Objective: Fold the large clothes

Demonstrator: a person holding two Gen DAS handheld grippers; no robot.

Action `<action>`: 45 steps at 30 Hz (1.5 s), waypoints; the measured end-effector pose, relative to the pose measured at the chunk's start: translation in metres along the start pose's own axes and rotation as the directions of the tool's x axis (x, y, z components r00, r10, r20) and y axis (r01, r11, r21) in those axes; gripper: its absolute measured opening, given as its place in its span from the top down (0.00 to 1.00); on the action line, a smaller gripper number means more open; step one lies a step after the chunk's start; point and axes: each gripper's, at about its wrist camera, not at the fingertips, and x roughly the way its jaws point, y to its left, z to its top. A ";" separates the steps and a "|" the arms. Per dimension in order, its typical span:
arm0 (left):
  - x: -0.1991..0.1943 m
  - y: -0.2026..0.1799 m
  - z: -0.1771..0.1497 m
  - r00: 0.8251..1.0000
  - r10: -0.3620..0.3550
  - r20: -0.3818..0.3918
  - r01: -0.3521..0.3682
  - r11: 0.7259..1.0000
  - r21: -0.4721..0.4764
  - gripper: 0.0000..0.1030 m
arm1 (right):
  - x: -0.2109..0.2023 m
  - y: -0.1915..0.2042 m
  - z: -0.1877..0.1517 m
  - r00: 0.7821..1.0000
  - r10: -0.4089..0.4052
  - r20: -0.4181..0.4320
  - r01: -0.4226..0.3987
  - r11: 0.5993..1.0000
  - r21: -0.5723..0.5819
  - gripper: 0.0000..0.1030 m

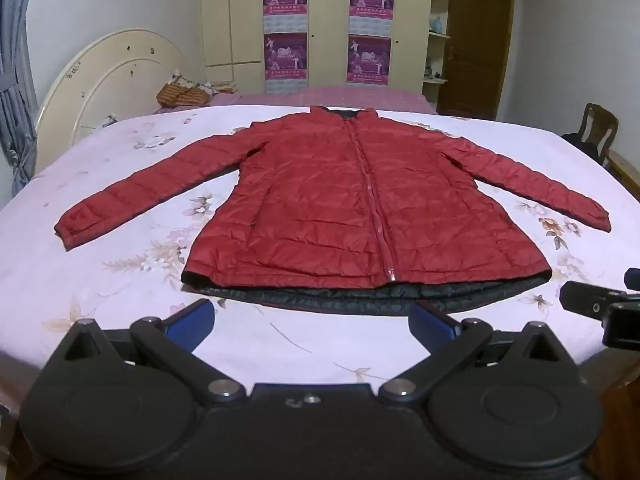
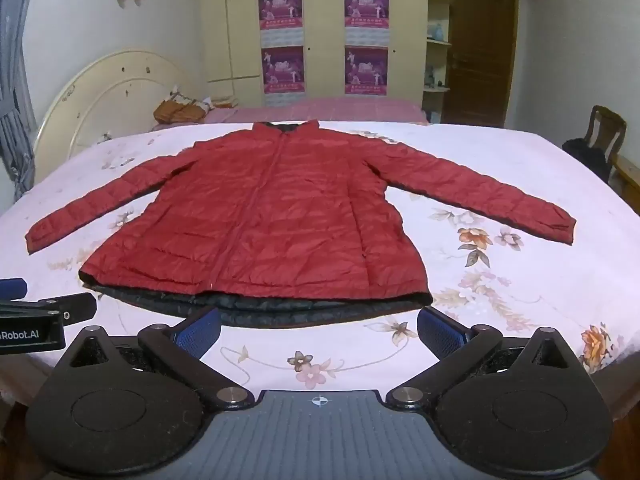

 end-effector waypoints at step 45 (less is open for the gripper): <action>-0.003 -0.004 0.007 1.000 0.001 0.005 -0.001 1.000 -0.021 0.00 | -0.003 -0.004 0.004 1.000 -0.006 0.014 0.006 1.000 0.002 0.00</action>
